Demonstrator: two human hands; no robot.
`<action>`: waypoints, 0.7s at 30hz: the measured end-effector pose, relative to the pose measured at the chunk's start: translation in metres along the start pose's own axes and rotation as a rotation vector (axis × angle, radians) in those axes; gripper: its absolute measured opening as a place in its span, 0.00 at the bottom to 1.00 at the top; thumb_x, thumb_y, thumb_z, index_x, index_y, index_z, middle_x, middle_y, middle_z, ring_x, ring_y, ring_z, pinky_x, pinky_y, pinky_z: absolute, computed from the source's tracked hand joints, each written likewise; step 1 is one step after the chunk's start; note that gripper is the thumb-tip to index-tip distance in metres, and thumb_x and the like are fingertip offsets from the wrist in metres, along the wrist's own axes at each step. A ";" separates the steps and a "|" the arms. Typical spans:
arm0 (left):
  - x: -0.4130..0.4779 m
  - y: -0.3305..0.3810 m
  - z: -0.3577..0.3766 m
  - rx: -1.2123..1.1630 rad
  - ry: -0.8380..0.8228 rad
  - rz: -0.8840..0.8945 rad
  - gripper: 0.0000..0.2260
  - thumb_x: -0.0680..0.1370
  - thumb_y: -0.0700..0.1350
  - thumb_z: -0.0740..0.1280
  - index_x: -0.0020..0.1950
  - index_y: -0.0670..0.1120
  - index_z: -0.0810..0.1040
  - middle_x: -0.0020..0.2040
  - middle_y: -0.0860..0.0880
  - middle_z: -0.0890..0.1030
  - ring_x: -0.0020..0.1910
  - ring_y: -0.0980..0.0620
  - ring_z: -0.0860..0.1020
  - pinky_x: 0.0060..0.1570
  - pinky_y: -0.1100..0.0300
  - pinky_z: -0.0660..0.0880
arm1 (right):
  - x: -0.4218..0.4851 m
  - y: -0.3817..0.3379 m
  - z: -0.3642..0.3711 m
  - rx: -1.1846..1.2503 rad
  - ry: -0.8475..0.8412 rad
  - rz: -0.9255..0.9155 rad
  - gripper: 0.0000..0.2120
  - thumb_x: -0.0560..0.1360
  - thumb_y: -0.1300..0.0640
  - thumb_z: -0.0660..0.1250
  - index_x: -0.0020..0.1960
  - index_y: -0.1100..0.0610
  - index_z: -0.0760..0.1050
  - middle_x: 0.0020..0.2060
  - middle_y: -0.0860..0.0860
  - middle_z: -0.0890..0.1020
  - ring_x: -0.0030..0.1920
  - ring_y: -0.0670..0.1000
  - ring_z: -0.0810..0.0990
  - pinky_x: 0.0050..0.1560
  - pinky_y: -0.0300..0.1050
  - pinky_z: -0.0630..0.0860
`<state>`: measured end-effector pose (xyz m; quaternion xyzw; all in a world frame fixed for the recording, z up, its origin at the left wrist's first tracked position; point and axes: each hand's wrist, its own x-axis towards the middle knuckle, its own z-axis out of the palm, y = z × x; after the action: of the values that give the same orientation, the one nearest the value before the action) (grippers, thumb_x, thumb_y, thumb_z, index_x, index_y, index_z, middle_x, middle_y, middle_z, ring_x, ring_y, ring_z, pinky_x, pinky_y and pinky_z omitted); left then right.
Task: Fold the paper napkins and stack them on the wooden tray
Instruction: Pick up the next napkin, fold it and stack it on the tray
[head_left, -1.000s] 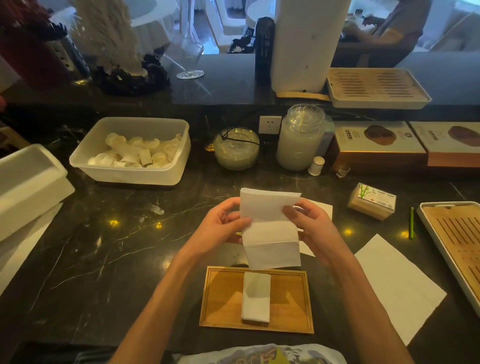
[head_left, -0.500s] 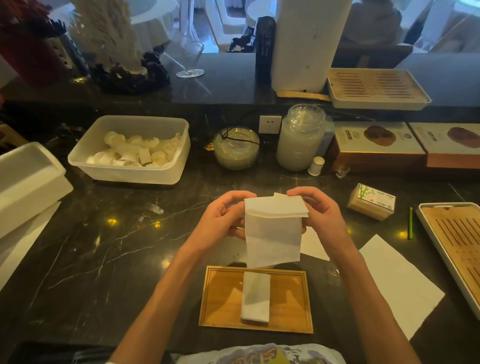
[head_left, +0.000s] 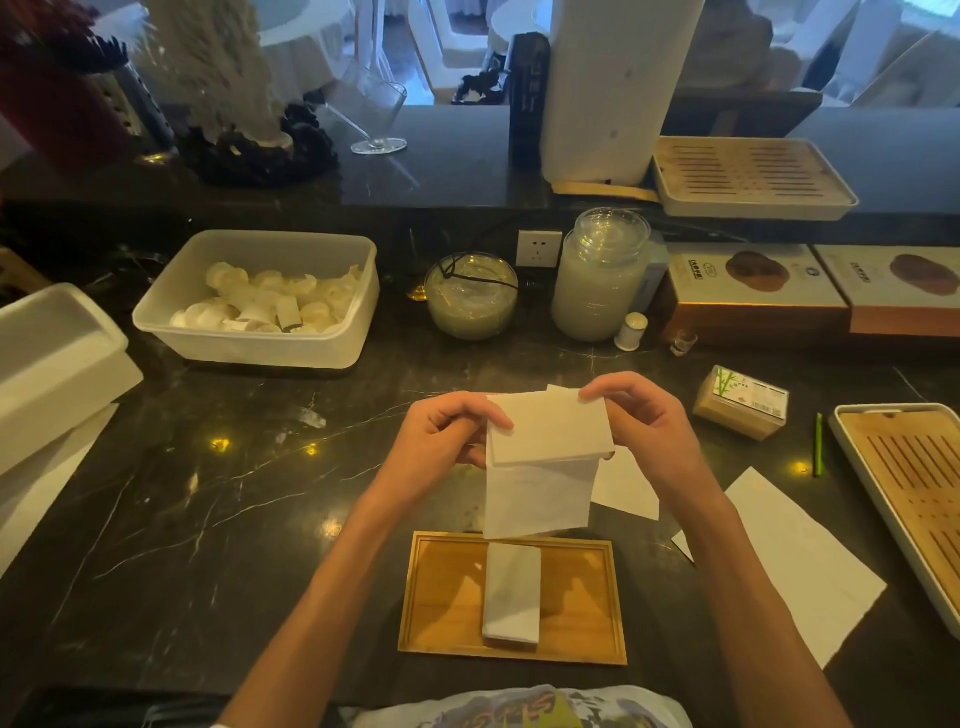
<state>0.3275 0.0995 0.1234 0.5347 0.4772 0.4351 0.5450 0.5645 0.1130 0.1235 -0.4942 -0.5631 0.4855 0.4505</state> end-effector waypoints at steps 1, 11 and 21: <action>0.000 0.000 0.000 0.004 0.001 0.006 0.19 0.83 0.36 0.60 0.42 0.52 0.85 0.54 0.53 0.84 0.54 0.49 0.84 0.39 0.63 0.83 | 0.000 0.000 -0.001 -0.007 -0.002 -0.004 0.24 0.82 0.64 0.64 0.42 0.35 0.82 0.47 0.33 0.83 0.51 0.38 0.82 0.35 0.38 0.82; 0.004 -0.004 0.001 -0.206 -0.035 -0.046 0.08 0.82 0.49 0.61 0.60 0.54 0.75 0.54 0.50 0.85 0.48 0.49 0.85 0.40 0.59 0.82 | 0.000 0.002 -0.002 -0.026 0.016 -0.058 0.23 0.80 0.70 0.62 0.41 0.44 0.82 0.42 0.33 0.83 0.47 0.39 0.82 0.37 0.34 0.82; -0.001 -0.009 0.009 -0.057 -0.192 -0.152 0.11 0.81 0.49 0.67 0.63 0.58 0.76 0.56 0.60 0.84 0.55 0.53 0.85 0.42 0.62 0.83 | 0.000 0.005 -0.006 -0.064 0.015 -0.054 0.29 0.80 0.70 0.63 0.38 0.36 0.83 0.45 0.31 0.82 0.50 0.37 0.80 0.40 0.31 0.80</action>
<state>0.3354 0.0963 0.1146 0.5206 0.4493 0.3528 0.6346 0.5709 0.1140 0.1193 -0.4968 -0.5879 0.4512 0.4517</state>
